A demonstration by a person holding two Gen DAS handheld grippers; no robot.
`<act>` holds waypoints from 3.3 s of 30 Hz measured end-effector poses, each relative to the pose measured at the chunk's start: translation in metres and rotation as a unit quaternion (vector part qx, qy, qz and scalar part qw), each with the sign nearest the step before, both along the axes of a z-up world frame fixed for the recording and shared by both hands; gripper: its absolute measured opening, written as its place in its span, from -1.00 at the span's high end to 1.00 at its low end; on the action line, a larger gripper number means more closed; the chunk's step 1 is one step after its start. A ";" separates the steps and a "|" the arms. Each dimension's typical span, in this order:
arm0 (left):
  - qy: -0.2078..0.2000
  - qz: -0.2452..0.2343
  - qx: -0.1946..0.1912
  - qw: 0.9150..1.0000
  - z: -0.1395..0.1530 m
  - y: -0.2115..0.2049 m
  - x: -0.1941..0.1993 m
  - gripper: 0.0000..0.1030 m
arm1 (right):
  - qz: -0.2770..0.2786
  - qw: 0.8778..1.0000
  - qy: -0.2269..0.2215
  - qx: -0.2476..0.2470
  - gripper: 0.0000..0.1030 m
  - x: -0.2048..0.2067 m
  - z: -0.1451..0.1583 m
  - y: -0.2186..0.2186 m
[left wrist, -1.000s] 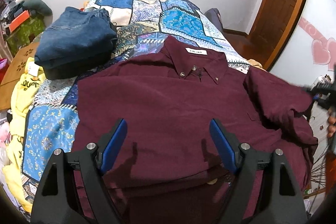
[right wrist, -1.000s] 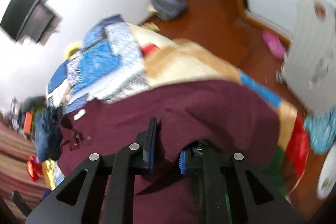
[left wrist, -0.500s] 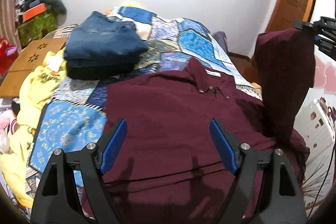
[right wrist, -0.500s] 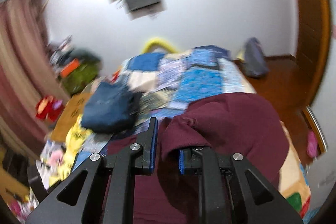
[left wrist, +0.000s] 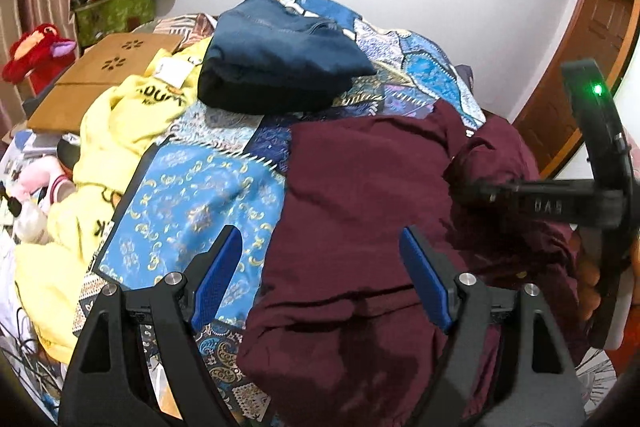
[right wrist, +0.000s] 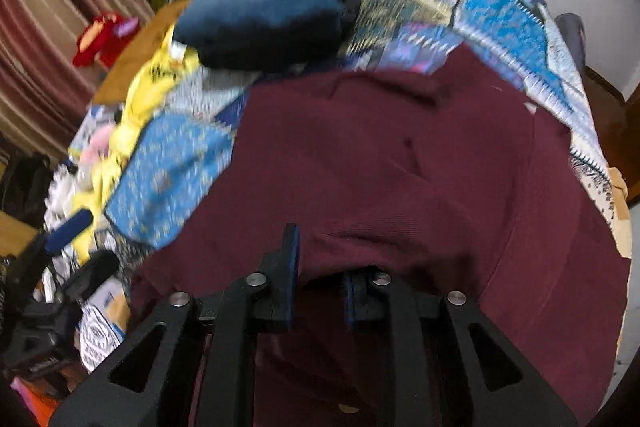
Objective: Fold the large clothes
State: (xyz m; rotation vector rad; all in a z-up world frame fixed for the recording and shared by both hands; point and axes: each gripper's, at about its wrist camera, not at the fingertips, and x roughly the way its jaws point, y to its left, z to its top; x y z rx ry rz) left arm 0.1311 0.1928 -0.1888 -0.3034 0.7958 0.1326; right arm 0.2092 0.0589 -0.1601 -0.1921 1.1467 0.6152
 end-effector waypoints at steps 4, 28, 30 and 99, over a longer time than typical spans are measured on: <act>0.008 -0.003 0.001 1.000 -0.004 -0.003 0.004 -0.56 | 0.045 0.999 0.022 -0.021 0.06 -0.019 0.003 0.001; 0.025 -0.104 0.000 0.994 0.022 -0.109 0.112 -0.57 | -0.205 0.967 -0.141 -0.051 -0.14 -0.029 0.059 -0.246; 0.028 -0.112 0.018 0.993 0.025 -0.124 0.130 -0.65 | -0.231 0.964 -0.124 -0.052 -0.14 -0.029 0.046 -0.263; 0.130 -0.085 -0.126 0.980 -0.120 0.046 0.223 0.17 | -0.294 0.951 0.052 0.080 0.76 0.096 -0.066 -0.367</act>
